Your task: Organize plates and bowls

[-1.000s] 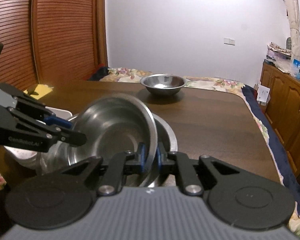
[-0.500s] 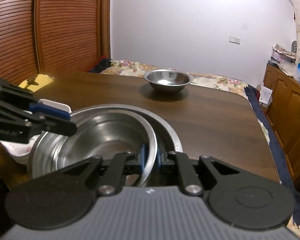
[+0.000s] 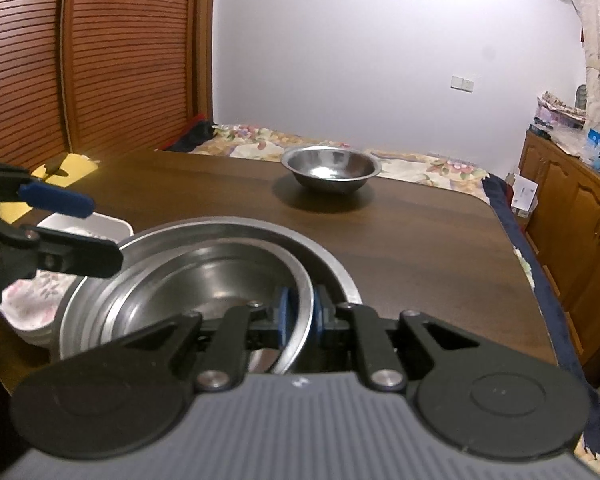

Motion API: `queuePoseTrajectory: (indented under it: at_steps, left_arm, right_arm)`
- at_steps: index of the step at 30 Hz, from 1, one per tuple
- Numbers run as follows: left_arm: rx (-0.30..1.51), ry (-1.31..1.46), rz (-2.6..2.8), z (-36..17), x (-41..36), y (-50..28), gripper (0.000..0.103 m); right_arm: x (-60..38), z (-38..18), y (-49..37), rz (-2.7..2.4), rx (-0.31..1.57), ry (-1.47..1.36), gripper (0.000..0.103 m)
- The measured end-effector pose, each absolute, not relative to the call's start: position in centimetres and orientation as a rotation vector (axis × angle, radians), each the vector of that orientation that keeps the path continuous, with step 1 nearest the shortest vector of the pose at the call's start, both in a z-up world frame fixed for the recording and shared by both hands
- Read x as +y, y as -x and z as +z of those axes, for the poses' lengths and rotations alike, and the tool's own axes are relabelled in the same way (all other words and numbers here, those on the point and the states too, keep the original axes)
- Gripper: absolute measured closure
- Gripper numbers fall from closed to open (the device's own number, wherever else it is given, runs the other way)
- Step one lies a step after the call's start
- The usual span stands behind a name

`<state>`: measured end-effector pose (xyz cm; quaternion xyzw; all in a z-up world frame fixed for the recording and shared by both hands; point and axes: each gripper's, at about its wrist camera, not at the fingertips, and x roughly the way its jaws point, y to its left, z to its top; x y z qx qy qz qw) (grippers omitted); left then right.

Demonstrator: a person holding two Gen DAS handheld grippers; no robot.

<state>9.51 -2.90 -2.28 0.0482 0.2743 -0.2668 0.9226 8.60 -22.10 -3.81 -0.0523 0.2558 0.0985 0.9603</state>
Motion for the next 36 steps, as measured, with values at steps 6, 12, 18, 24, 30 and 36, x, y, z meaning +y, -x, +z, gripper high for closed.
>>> queuePoseTrajectory:
  at_steps: [6,12,18,24,30,36]
  left_arm:
    - [0.563,-0.098,-0.525,-2.5,-2.6,-9.7,0.014]
    - [0.550,-0.090,-0.516,-2.1,-2.1,-9.9,0.013]
    - [0.541,-0.093,-0.493,-1.4,-2.0,-10.4,0.011]
    - [0.516,-0.090,-0.478,-0.5,-1.8,-10.6,0.007]
    - [0.492,-0.089,-0.472,0.5,-2.1,-11.3,0.002]
    - [0.482,-0.084,-0.469,1.4,-2.4,-12.9,0.002]
  right_arm:
    - [-22.2,-3.2,-8.1,0.190,0.464,0.074,0.067]
    - [-22.8,-2.4,-8.1,0.187,0.444,0.034,0.061]
    - [-23.4,-1.6,-8.3,0.178,0.419,0.020,0.041]
    - [-24.2,-0.8,-8.1,0.151,0.371,0.022,0.011]
    - [-25.3,0.1,-8.4,0.118,0.335,0.022,0.000]
    - [-26.1,1.0,-9.7,0.125,0.328,0.042,0.000]
